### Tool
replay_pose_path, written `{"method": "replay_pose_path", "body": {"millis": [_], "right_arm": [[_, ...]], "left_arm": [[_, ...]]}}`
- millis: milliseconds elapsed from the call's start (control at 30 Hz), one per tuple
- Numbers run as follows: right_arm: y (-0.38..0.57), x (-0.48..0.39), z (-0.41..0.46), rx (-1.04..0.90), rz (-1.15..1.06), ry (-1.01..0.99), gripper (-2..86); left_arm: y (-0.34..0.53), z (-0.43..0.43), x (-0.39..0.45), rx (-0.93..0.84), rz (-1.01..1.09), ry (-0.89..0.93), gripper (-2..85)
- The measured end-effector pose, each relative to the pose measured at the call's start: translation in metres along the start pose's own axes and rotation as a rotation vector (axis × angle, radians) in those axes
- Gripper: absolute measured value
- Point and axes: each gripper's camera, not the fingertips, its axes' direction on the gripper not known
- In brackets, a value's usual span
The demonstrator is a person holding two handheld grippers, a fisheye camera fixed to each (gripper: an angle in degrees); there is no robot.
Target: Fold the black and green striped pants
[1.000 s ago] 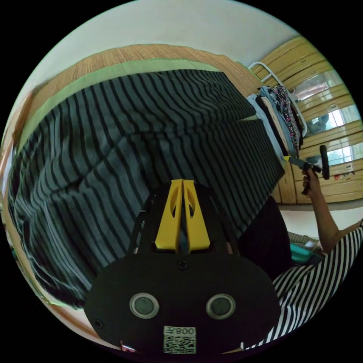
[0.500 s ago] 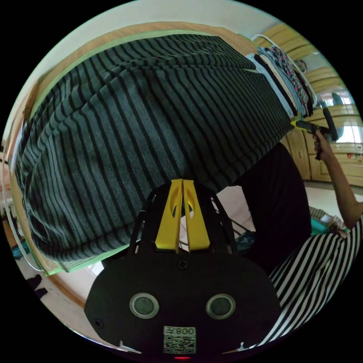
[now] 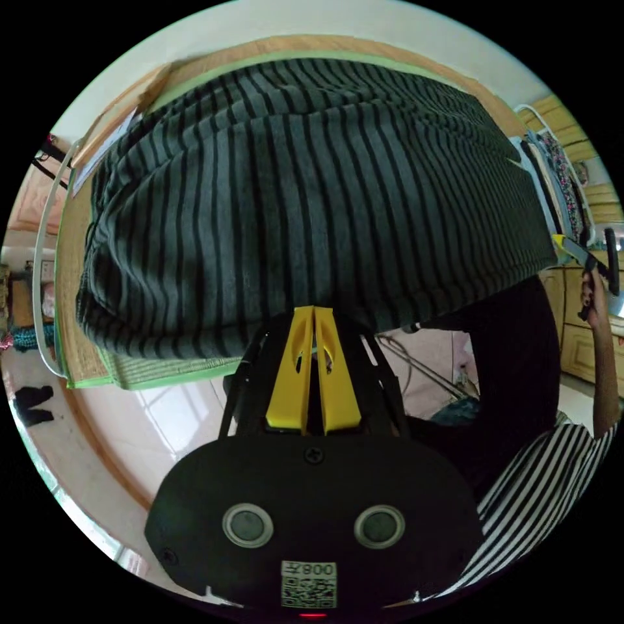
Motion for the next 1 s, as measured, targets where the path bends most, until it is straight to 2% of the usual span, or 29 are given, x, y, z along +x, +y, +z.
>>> {"method": "replay_pose_path", "body": {"millis": [100,233,333,433,600,800,1000], "right_arm": [[-0.017,-0.062,0.038,-0.102,-0.136,0.06,0.1],[-0.028,-0.126,0.059,-0.128,-0.224,0.042,0.1],[-0.034,-0.173,0.071,-0.124,-0.31,0.097,0.1],[-0.044,-0.208,0.099,-0.232,-0.339,0.158,0.1],[-0.053,-0.244,0.103,-0.209,-0.375,0.241,0.2],[-0.08,-0.279,0.099,-0.236,-0.376,0.23,0.2],[-0.147,-0.344,0.085,-0.152,-0.452,0.077,0.1]], "left_arm": [[0.014,-0.02,-0.004,-0.009,-0.011,0.003,0.0],[0.041,-0.064,-0.018,0.084,-0.003,-0.002,0.0],[0.06,-0.063,-0.037,-0.009,-0.024,0.006,0.1],[0.08,-0.08,-0.05,0.024,-0.026,0.026,0.1],[0.108,-0.124,-0.083,0.094,-0.058,0.127,0.1],[0.148,-0.19,-0.163,0.206,-0.136,0.096,0.1],[0.159,-0.213,-0.266,0.129,-0.318,0.07,0.0]]}}
